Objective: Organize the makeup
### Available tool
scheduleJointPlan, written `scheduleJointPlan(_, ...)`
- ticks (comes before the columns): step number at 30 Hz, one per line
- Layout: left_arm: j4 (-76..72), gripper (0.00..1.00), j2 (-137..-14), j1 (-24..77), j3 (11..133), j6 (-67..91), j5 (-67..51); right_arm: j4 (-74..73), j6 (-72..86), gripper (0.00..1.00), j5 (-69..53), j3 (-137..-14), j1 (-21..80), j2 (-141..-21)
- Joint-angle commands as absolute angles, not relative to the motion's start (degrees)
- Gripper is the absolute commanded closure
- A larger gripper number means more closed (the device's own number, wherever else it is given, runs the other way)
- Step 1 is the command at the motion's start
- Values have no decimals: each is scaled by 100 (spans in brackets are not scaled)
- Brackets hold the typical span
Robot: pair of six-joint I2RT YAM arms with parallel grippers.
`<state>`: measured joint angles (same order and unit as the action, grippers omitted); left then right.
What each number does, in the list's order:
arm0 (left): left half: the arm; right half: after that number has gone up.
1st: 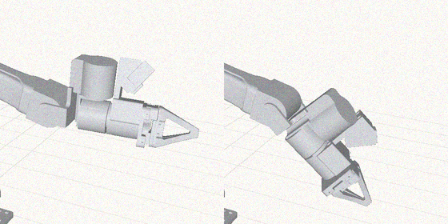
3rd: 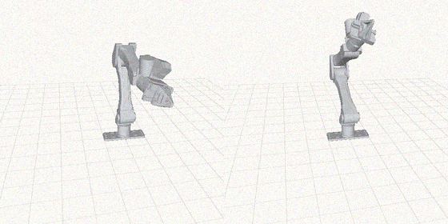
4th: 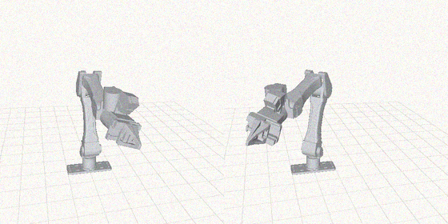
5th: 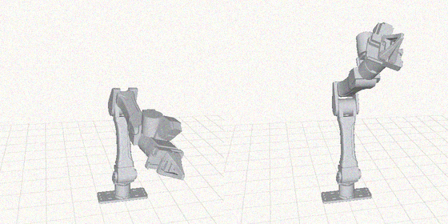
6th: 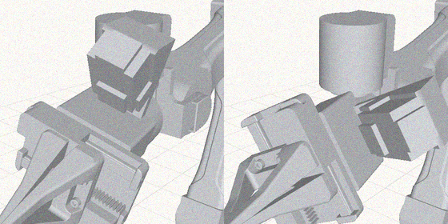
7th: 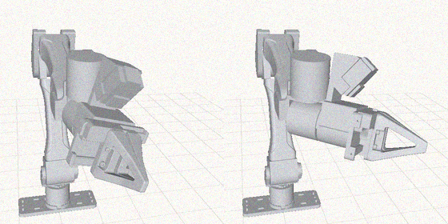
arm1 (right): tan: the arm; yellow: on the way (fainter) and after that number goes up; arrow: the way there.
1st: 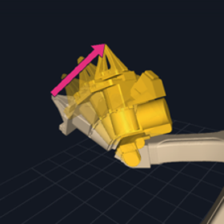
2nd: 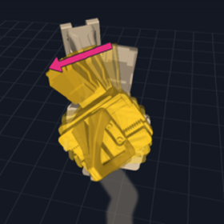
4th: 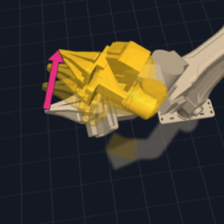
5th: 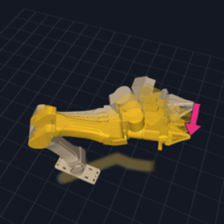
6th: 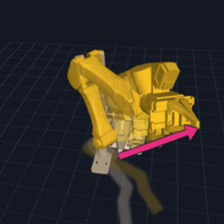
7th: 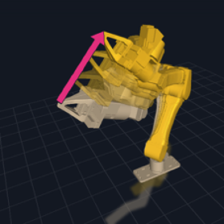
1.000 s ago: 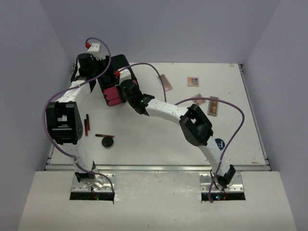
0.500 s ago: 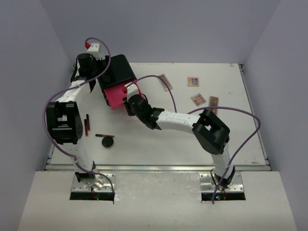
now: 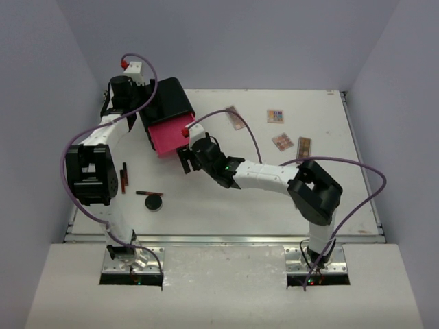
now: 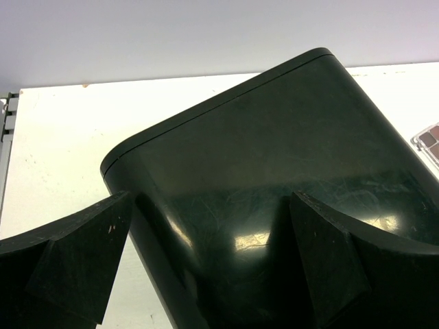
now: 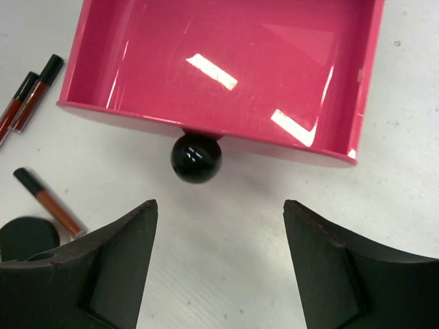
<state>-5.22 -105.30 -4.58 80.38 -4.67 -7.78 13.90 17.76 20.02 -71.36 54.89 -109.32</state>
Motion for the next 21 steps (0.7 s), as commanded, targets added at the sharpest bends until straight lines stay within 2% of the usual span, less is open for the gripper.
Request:
scheduleJointPlan(1,-468,4,-10473,-527,8251,-447,-876,1471,1653,25,1886,-6748,5484,-10003)
scheduleJointPlan(9,-427,3,-10403,-527,8291,-336,-992,200,1438,18,1848,-6344,5220,-8644)
scheduleJointPlan(13,-404,3,-10364,-527,8330,-308,-1070,-855,1947,18,1575,-6140,4395,-8065)
scheduleJointPlan(17,-346,3,-10404,-527,8399,-333,-1065,-1168,2412,17,750,-5677,2988,-7583)
scheduleJointPlan(21,-242,2,-10404,-527,8457,-373,-1055,-1464,2343,16,695,-5576,2308,-7604)
